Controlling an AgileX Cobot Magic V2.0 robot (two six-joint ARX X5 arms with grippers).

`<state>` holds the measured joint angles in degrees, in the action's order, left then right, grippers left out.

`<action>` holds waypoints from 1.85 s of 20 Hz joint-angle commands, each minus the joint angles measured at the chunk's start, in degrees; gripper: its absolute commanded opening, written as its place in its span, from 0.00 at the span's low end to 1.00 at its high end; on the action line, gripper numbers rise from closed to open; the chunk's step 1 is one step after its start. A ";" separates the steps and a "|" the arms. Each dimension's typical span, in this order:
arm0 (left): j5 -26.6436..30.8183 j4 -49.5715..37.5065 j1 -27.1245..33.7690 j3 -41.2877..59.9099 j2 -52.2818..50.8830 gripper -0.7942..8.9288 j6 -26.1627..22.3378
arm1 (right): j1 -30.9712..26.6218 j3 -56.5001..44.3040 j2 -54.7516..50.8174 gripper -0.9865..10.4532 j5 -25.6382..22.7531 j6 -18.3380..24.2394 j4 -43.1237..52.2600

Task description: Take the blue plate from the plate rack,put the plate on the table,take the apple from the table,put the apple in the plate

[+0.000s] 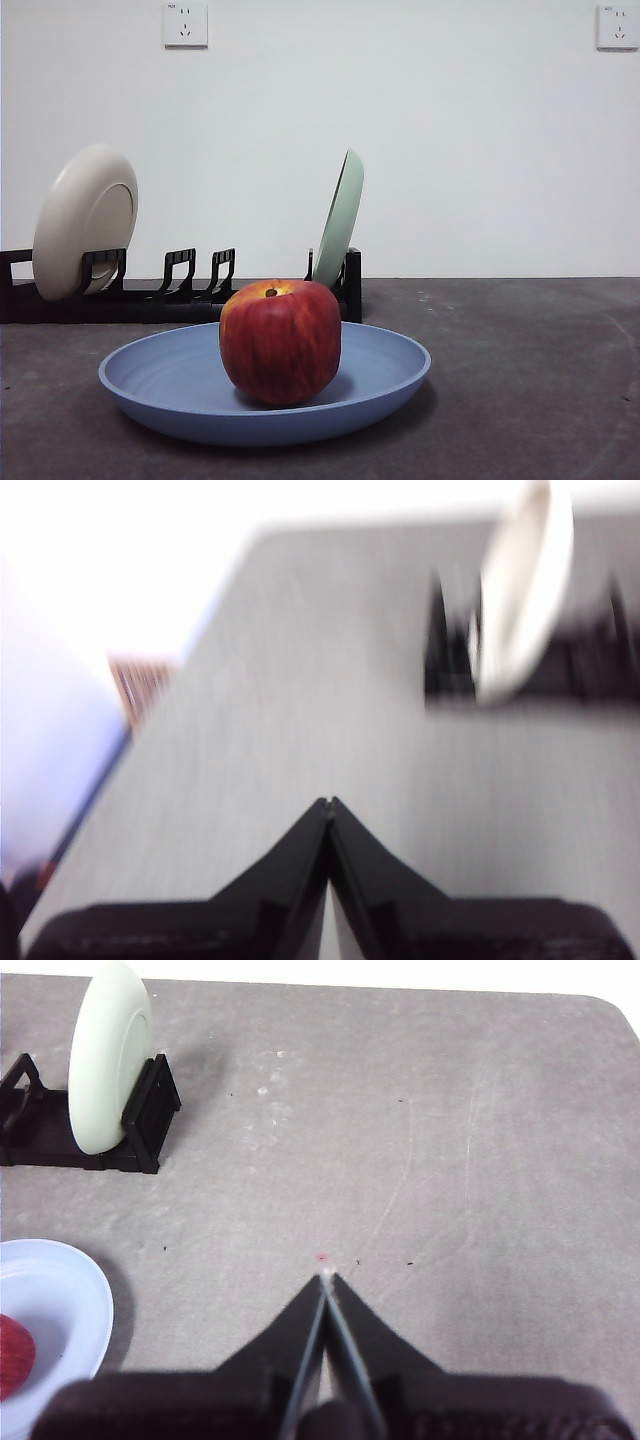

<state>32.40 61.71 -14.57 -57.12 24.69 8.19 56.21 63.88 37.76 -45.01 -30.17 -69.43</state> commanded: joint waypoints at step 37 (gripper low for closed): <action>-37.77 -52.35 13.62 56.63 -23.39 0.08 -11.41 | 0.09 -0.02 -0.04 0.09 -0.24 -0.50 -9.55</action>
<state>-5.32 9.76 -1.17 -1.02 1.39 -2.57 56.21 63.88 37.76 -45.04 -30.24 -77.78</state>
